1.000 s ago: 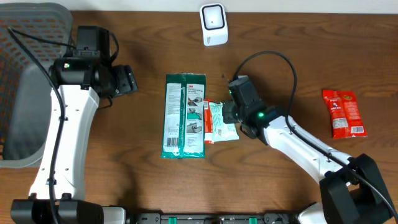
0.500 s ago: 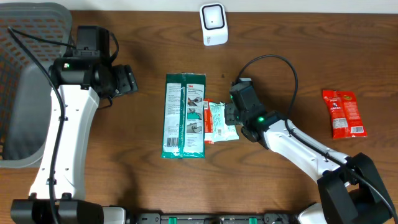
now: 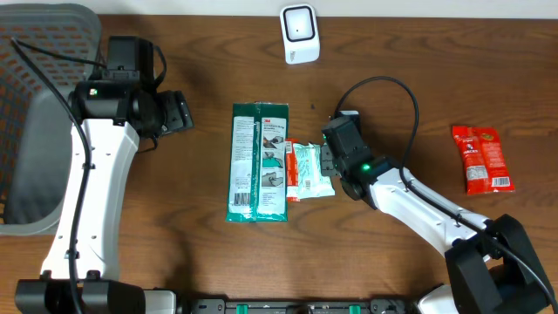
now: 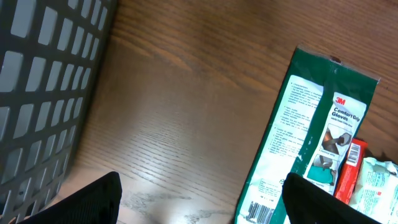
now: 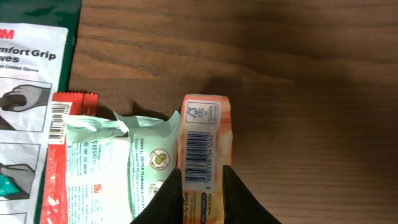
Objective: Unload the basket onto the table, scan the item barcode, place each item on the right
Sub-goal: 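Lower the right gripper and grasp the orange Kleenex pack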
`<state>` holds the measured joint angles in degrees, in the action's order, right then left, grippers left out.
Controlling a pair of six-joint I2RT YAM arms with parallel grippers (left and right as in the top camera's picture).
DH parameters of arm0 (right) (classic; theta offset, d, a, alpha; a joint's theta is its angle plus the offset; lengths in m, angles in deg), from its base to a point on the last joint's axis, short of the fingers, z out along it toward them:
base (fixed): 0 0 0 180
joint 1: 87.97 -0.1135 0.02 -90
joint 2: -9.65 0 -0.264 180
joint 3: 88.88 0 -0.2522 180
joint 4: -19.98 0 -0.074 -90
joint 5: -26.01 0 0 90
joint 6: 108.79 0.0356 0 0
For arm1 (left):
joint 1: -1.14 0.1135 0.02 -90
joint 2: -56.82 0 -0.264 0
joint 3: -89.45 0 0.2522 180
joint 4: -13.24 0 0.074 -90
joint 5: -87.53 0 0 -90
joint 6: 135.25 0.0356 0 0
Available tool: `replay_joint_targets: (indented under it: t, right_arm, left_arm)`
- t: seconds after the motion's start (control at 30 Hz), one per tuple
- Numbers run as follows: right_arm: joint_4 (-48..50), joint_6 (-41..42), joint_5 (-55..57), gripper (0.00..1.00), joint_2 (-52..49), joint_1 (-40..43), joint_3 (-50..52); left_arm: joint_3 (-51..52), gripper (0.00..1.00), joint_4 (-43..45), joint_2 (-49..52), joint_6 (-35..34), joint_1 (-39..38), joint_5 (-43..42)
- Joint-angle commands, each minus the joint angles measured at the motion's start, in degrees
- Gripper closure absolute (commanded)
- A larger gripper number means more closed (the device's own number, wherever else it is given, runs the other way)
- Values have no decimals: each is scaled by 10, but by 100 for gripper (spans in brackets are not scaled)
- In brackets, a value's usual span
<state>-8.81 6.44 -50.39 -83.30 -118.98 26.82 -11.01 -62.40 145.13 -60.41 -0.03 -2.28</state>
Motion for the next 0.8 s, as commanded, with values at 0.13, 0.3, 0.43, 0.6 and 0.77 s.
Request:
replay_joint_targets:
  t: [0.13, 0.3, 0.43, 0.6, 0.77]
  right_arm:
    - [-14, 4, 52, 78, -1, 0, 4]
    - [-17, 4, 58, 77, -1, 0, 4]
    - [-8, 7, 47, 78, -1, 0, 4]
    - [16, 11, 13, 75, -1, 0, 4]
    - [15, 11, 7, 74, -1, -2, 5]
  left_arm:
    - [-5, 17, -2, -2, 1, 2, 5]
    - [-5, 17, -2, -2, 1, 2, 5]
    - [-5, 17, -2, -2, 1, 2, 5]
    - [-5, 17, -2, -2, 1, 2, 5]
    - [-5, 17, -2, -2, 1, 2, 5]
